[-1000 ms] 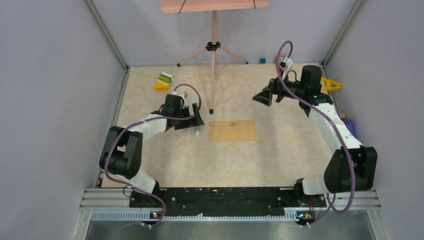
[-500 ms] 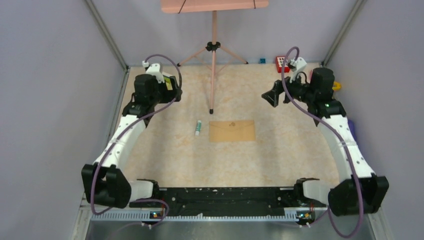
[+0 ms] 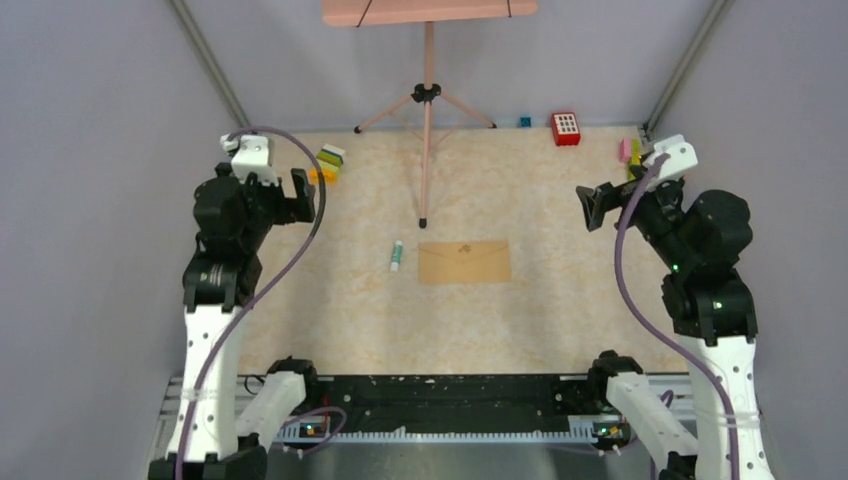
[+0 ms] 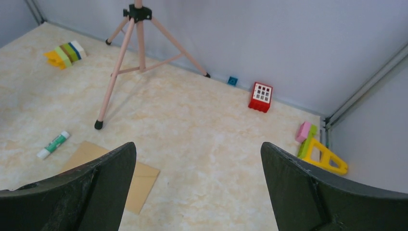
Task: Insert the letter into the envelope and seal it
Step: Reset both arms
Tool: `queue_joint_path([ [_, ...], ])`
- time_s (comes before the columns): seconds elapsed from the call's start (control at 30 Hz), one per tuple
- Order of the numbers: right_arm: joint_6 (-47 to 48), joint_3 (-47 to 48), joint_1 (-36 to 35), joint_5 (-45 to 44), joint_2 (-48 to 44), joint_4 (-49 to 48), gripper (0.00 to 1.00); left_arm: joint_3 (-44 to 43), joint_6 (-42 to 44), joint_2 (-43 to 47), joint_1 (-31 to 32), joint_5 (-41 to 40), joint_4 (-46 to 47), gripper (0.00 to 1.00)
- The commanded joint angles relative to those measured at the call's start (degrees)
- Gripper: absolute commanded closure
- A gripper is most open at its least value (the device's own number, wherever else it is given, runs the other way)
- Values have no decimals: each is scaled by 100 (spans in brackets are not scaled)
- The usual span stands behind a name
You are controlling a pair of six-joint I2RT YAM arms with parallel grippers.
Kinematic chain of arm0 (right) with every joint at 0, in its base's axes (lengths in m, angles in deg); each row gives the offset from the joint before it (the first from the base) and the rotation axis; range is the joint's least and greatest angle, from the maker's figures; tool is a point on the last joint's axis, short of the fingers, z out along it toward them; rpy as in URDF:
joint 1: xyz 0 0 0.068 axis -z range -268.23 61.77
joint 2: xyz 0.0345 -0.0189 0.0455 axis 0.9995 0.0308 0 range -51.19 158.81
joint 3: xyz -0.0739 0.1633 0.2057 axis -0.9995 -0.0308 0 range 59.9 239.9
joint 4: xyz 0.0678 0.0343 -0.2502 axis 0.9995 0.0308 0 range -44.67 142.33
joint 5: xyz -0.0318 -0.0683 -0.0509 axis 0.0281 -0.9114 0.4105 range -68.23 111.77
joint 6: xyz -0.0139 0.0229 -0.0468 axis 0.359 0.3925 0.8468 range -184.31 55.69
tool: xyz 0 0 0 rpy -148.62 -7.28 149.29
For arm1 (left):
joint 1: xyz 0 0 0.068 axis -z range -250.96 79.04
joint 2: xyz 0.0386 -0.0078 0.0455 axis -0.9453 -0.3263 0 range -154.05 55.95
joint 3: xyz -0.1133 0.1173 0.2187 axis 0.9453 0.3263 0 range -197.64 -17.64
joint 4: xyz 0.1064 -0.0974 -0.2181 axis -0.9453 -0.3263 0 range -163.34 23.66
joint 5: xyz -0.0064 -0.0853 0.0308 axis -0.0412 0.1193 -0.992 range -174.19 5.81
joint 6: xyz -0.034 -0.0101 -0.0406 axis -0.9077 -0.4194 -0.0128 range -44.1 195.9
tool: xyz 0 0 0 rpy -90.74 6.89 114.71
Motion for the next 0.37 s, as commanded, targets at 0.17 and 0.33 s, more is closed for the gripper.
queue_joint_path([
  [0.17, -223, 1025, -38, -402, -840, 743, 1, -582, 350, 1920, -11, -280, -948, 1],
  [0.33, -285, 1212, -37, -417, -994, 905, 1, -493, 206, 2210, -242, -179, -1029, 2],
])
